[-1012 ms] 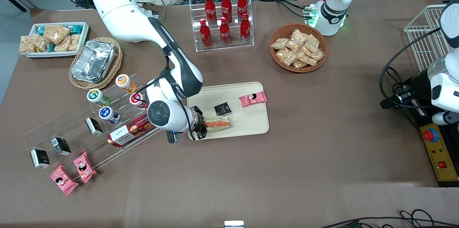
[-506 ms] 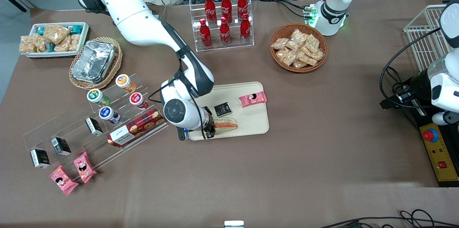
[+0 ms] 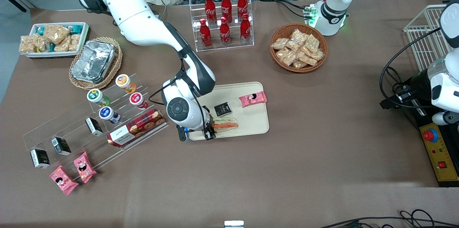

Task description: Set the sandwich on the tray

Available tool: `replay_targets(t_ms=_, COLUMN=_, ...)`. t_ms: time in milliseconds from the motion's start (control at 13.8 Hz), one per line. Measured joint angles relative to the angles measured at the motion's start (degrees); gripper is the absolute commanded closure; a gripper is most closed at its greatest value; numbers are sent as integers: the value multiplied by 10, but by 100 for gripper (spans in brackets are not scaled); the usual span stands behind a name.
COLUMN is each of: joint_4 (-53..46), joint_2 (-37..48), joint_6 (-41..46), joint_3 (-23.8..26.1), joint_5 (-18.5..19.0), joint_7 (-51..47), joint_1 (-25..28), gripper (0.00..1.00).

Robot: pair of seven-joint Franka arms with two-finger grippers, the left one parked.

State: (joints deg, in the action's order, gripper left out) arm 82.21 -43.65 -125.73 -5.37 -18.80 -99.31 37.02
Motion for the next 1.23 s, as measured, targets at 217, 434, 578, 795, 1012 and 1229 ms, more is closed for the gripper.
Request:
replay_targets(t_ms=217, joint_4=-10, joint_2=3, joint_6=0, joint_3=-6, joint_5=1, joint_7=14, joint_1=0, gripper=4)
replay_targets(t_ms=434, joint_4=-18, joint_2=12, joint_6=20, joint_3=-17, joint_5=1, joint_7=39, joint_1=-2, gripper=4)
replay_targets(t_ms=578, joint_4=-27, joint_2=36, joint_6=47, joint_3=-23, joint_5=1, joint_7=76, joint_1=-14, gripper=4)
replay_targets(t_ms=795, joint_4=-32, joint_2=92, joint_6=90, joint_3=-28, joint_5=18, joint_7=167, joint_1=-32, gripper=4)
replay_targets(t_ms=1012, joint_4=-24, joint_2=148, joint_6=143, joint_3=-36, joint_5=50, joint_7=343, joint_1=-51, gripper=4)
replay_targets(t_ms=1229, joint_4=-15, joint_2=196, joint_6=193, joint_3=-40, joint_5=53, joint_7=524, joint_1=-108, gripper=4)
